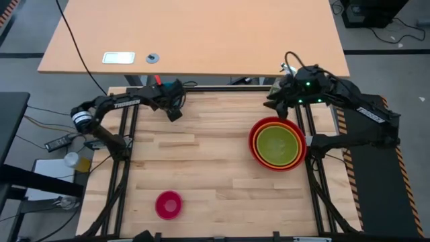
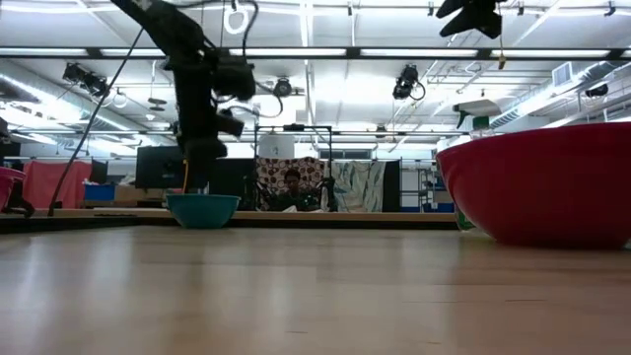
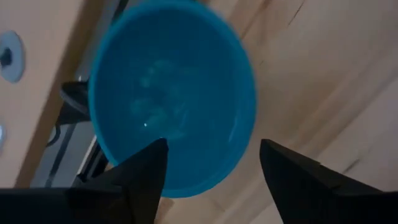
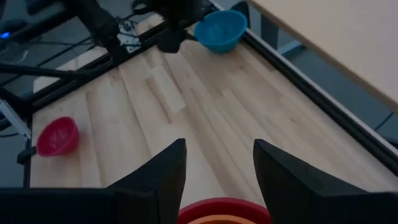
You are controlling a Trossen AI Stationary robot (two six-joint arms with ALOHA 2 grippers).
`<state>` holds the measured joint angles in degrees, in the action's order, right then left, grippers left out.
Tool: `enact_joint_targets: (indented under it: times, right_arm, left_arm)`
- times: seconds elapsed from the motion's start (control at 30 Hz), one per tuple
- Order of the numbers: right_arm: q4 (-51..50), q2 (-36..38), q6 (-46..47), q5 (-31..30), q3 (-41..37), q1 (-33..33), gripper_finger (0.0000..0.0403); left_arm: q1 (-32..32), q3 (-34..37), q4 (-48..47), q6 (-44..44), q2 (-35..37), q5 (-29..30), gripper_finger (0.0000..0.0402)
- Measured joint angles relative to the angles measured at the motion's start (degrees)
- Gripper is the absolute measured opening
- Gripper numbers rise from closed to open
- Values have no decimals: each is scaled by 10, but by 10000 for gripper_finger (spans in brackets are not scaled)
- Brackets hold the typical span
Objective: Nest bowls inside each other
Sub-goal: Stack the blue bowl on top of the green bowl
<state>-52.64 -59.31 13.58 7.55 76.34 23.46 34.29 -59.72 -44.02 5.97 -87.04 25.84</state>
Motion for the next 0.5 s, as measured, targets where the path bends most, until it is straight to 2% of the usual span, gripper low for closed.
enact_joint_targets:
  times: [0.33, 0.5]
  right_arm:
    - [18, -46, 29, -4, 0, -55, 193]
    - [36, -59, 32, -18, 0, -80, 193]
  left_arm:
    - [23, 0, -4, 53, -88, 0, 243]
    - [27, 0, -5, 56, -118, -26, 203]
